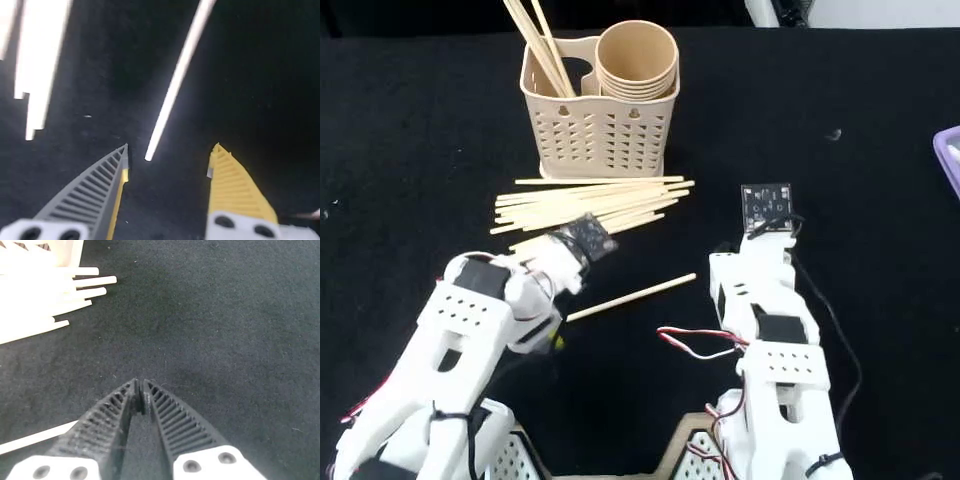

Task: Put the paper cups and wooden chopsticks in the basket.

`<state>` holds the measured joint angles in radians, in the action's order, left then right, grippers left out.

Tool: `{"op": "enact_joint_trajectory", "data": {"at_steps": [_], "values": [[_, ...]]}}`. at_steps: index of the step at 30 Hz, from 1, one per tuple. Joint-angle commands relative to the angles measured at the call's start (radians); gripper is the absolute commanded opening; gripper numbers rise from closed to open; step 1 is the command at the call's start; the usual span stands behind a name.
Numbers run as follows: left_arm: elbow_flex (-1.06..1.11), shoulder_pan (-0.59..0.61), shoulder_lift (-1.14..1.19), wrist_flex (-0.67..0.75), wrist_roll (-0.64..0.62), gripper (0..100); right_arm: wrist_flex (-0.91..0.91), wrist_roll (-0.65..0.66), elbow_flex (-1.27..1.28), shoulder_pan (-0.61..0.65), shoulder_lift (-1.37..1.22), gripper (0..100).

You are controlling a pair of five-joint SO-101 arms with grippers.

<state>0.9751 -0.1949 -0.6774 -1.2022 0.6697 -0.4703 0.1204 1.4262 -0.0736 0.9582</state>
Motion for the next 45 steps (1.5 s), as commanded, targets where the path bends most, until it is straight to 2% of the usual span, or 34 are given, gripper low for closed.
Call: {"op": "enact_joint_trajectory", "data": {"at_steps": [1, 9, 14, 16, 20, 22, 27, 32, 37, 41, 43, 45], "values": [[-0.005, -0.012, 0.078, 0.021, 0.026, 25, 0.023, -0.002, -0.007, 0.012, 0.002, 1.1], [-0.007, -0.018, 0.261, 0.175, 0.026, 25, 0.023, -0.002, -0.007, 0.012, 0.001, 1.1], [-0.002, -0.027, 0.281, 0.178, 0.026, 25, 0.023, -0.002, -0.007, 0.012, 0.001, 1.1], [-0.002, -0.027, 0.281, 0.176, 0.026, 20, 0.023, -0.002, -0.007, 0.012, 0.001, 1.1], [-0.005, -0.028, 0.273, 0.135, 0.026, 2, 0.023, -0.002, -0.007, 0.012, 0.002, 1.1], [-0.005, -0.028, 0.272, 0.11, 0.028, 5, 0.023, -0.002, -0.007, 0.012, 0.002, 1.1], [-0.062, -0.01, 0.272, 0.014, 0.112, 3, 0.023, -0.002, -0.007, 0.012, 0.002, 1.1], [-0.266, 0.104, 0.282, -0.104, 0.255, 3, 0.023, -0.002, -0.007, 0.012, 0.002, 1.1], [-0.374, 0.205, 0.284, -0.106, 0.41, 3, 0.023, -0.002, -0.007, 0.012, 0.002, 1.1], [-0.372, 0.206, 0.285, -0.106, 0.427, 3, 0.023, -0.002, -0.007, 0.012, 0.002, 1.1], [-0.364, 0.214, 0.305, -0.068, 0.419, 9, 0.023, -0.002, -0.007, 0.012, 0.002, 1.1], [-0.363, 0.249, 0.351, 0.011, 0.361, 20, 0.023, -0.002, -0.007, 0.012, 0.002, 1.1]]}}
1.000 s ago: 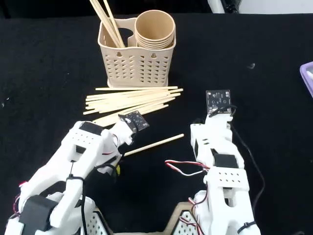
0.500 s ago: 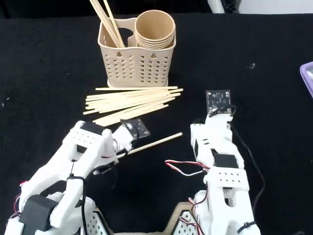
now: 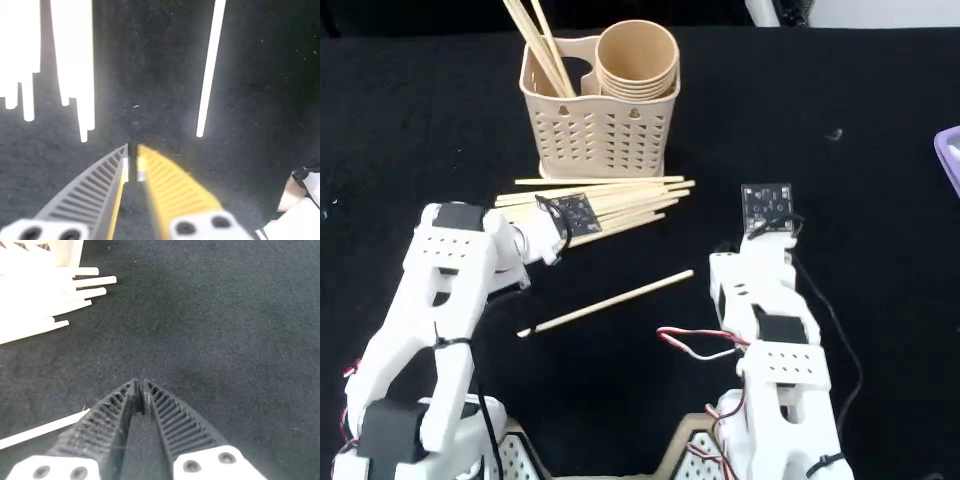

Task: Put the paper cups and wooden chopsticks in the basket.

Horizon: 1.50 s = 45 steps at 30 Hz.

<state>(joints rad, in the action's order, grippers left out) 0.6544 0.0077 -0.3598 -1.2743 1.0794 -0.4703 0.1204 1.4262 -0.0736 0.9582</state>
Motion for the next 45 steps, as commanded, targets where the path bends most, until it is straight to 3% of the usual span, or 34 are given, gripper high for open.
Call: {"op": "enact_joint_trajectory", "data": {"at_steps": [1, 4, 8, 16, 27, 31, 37, 45], "values": [[-0.047, 0.068, 0.068, 0.126, -0.072, 25, 0.023, -0.002, -0.007, 0.012, 0.002, 1.1], [-0.082, 0.104, 0.201, 0.236, -0.095, 28, 0.023, -0.002, -0.007, 0.012, 0.002, 1.1], [-0.203, 0.096, 0.393, 0.239, -0.097, 21, 0.023, -0.002, -0.007, 0.012, 0.002, 1.1], [-0.357, 0.097, 0.562, 0.239, -0.124, 21, 0.023, -0.002, -0.007, 0.012, 0.002, 1.1], [-0.341, 0.09, 0.571, 0.238, -0.106, 20, 0.023, -0.002, -0.008, 0.012, 0.002, 1.1], [-0.277, 0.056, 0.56, 0.238, -0.106, 3, 0.023, -0.002, -0.007, 0.012, 0.002, 1.1], [-0.26, 0.047, 0.508, 0.155, -0.103, 3, 0.023, -0.002, -0.007, 0.012, 0.002, 1.1], [-0.124, 0.015, 0.226, 0.028, -0.092, 3, 0.023, -0.002, -0.008, 0.012, 0.002, 1.1]]}}
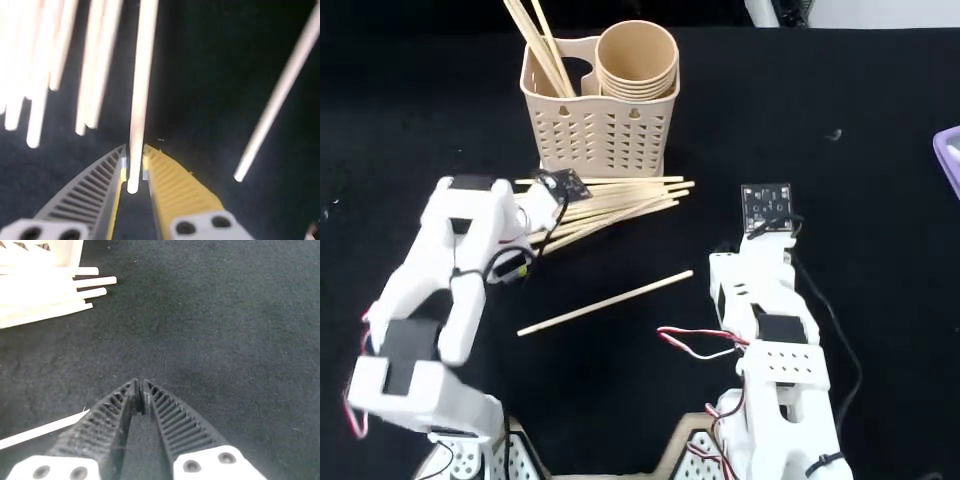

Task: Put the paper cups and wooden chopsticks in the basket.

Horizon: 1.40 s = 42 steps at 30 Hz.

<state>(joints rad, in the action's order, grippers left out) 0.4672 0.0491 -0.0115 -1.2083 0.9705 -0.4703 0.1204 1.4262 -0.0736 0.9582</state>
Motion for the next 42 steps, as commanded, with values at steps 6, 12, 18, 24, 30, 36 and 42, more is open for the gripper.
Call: {"op": "enact_joint_trajectory", "data": {"at_steps": [6, 12, 18, 24, 30, 36, 42], "values": [[0.317, -0.031, -0.334, -0.034, 0.1, 3, 0.023, -0.002, -0.01, 0.012, 0.002, 1.1], [0.452, -0.03, -0.516, 0.012, 0.098, 3, 0.023, -0.002, -0.01, 0.014, 0.002, 1.1], [0.542, -0.01, -0.525, 0.157, 0.1, 10, 0.023, -0.002, -0.008, 0.014, 0.002, 1.1], [0.407, -0.033, -0.43, 0.16, 0.077, 24, 0.023, -0.002, -0.008, 0.014, 0.002, 1.1], [0.209, -0.13, -0.226, 0.152, -0.025, 20, 0.023, -0.002, -0.008, 0.014, 0.002, 1.1], [0.157, -0.216, 0.003, 0.153, -0.044, 20, 0.023, -0.002, -0.007, 0.014, 0.002, 1.1], [0.134, -0.214, 0.072, 0.161, -0.04, 20, 0.023, -0.002, -0.008, 0.014, 0.002, 1.1]]}}
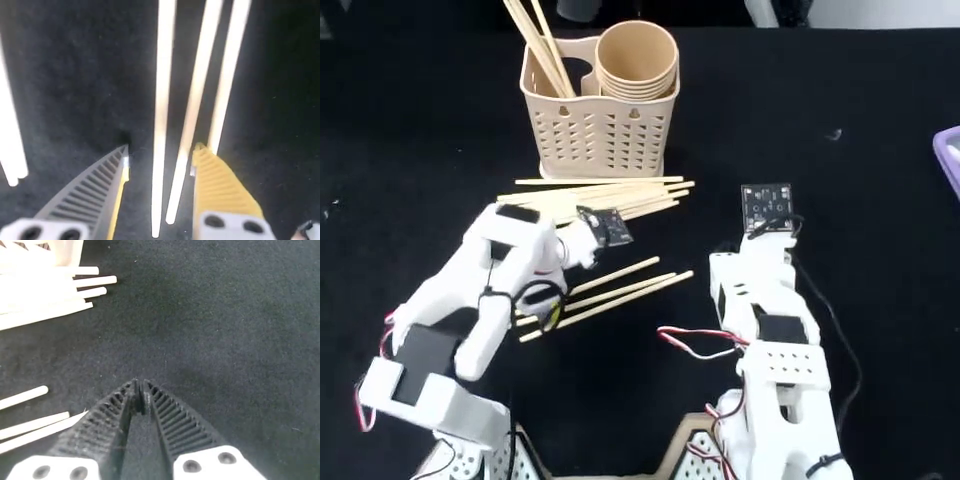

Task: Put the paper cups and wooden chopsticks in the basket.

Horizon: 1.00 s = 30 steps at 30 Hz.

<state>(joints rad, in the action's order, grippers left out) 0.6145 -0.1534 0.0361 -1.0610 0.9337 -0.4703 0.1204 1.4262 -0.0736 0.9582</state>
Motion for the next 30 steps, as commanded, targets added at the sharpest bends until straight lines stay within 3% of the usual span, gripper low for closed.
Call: {"op": "enact_joint_trajectory", "data": {"at_steps": [1, 8, 13, 17, 19, 22, 30], "values": [[-0.028, -0.008, 0.018, 0.008, -0.005, 20, 0.023, -0.002, -0.008, 0.014, 0.002, 1.1], [-0.039, 0.001, -0.028, 0.014, 0.0, 20, 0.023, -0.002, -0.01, 0.014, 0.002, 1.1], [-0.044, -0.016, 0.057, 0.077, -0.006, 20, 0.023, -0.002, -0.01, 0.014, 0.002, 1.1], [-0.076, -0.048, 0.109, 0.049, -0.008, 20, 0.023, -0.002, -0.008, 0.014, 0.002, 1.1], [-0.096, -0.048, 0.112, 0.008, -0.008, 16, 0.023, -0.002, -0.008, 0.014, 0.002, 1.1], [-0.099, -0.048, 0.11, -0.02, -0.012, 2, 0.023, -0.002, -0.008, 0.014, 0.002, 1.1], [-0.088, -0.041, -0.002, -0.094, -0.054, 3, 0.023, -0.002, -0.007, 0.014, 0.002, 1.1]]}}
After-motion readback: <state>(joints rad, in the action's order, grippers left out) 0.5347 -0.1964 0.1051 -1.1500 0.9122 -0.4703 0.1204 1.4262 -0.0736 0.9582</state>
